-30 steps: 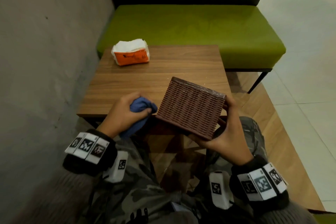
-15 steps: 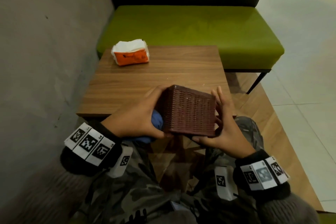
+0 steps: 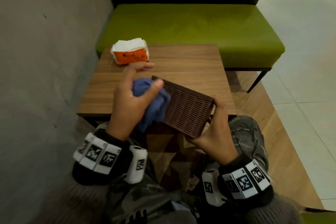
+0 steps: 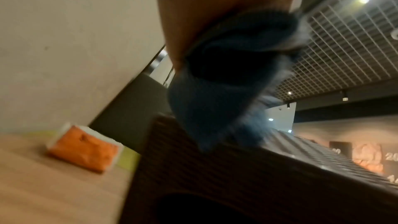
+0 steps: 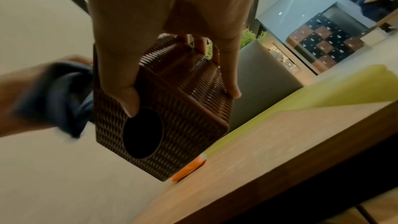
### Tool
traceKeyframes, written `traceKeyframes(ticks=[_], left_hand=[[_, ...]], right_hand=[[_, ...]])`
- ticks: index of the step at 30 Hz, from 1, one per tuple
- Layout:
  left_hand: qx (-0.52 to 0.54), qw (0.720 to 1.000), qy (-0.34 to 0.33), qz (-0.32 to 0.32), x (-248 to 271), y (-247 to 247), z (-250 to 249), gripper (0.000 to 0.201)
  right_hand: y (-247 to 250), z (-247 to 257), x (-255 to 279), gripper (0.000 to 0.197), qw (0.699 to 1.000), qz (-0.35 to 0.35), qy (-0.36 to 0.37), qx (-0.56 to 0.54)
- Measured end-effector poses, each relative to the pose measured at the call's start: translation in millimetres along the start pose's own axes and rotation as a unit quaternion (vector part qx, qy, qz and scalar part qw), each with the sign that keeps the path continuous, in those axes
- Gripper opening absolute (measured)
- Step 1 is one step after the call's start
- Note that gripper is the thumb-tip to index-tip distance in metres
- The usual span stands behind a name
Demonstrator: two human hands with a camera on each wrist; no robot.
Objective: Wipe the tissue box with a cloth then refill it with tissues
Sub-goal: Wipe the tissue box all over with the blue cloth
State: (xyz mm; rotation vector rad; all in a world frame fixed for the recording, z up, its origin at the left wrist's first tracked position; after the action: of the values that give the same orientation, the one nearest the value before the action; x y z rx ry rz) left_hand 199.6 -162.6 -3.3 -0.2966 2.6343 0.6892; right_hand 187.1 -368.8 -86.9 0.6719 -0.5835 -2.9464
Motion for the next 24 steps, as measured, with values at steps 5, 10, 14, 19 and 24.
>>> traceKeyframes(ticks=[5, 10, 14, 19, 24], left_hand=[[-0.141, 0.964, -0.222, 0.049, 48, -71, -63, 0.029], [-0.207, 0.937, -0.276, 0.055, 59, -60, -19, 0.038], [-0.087, 0.986, 0.033, -0.138, 16, 3, 47, 0.019], [-0.135, 0.974, -0.182, -0.009, 27, -54, -40, 0.018], [-0.130, 0.951, -0.264, 0.091, 24, -72, -49, 0.016]], right_hand=[[-25, -25, 3, 0.088, 0.997, 0.023, -0.060, -0.050], [3, -6, -4, 0.095, 1.000, -0.014, 0.009, 0.009], [2, 14, -3, 0.092, 0.998, -0.019, 0.057, 0.033], [-19, 12, -8, 0.089, 0.990, 0.049, 0.065, 0.111], [-14, 18, -4, 0.086, 0.990, 0.037, 0.095, 0.095]])
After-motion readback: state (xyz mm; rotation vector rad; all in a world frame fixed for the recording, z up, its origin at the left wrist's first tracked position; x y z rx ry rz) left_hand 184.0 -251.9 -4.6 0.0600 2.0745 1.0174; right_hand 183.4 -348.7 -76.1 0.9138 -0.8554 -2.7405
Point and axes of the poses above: each hand's wrist, its own x-axis away from the middle knuckle, its own y-axis out of the back of the hand, z = x × y, the point moved 10 cm from there along -x, towards the middle knuckle, and after that the axes turned 6 degrees about -x, right-handed, at the moved point
